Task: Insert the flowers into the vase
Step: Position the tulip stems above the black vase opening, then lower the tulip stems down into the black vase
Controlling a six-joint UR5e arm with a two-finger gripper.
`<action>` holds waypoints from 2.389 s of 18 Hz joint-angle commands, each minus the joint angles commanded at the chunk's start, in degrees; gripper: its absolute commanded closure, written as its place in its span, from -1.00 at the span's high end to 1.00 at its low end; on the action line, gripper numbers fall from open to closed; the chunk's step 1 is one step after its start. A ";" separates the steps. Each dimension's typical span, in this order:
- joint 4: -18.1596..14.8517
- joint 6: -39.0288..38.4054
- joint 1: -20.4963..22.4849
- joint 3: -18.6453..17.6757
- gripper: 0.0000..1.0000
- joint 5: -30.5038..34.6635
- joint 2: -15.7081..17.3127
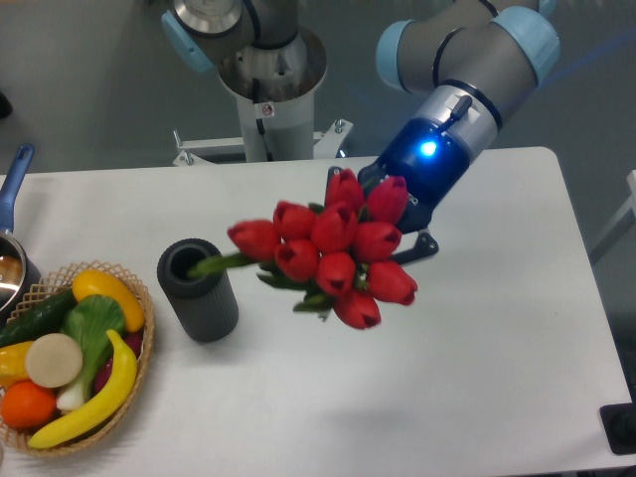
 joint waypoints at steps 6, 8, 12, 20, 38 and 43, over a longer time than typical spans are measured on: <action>0.00 0.00 -0.70 -6.52 -1.00 -1.67 5.11; 0.00 0.09 -0.97 -7.49 -1.00 -1.67 6.08; 0.00 0.35 -2.89 -8.90 -0.98 -1.58 6.70; 0.00 2.11 -6.85 -10.21 -0.92 -0.97 6.43; 0.09 10.54 -9.23 -16.28 -0.88 -0.79 7.40; 0.00 12.39 -9.58 -18.13 -0.85 -0.79 5.65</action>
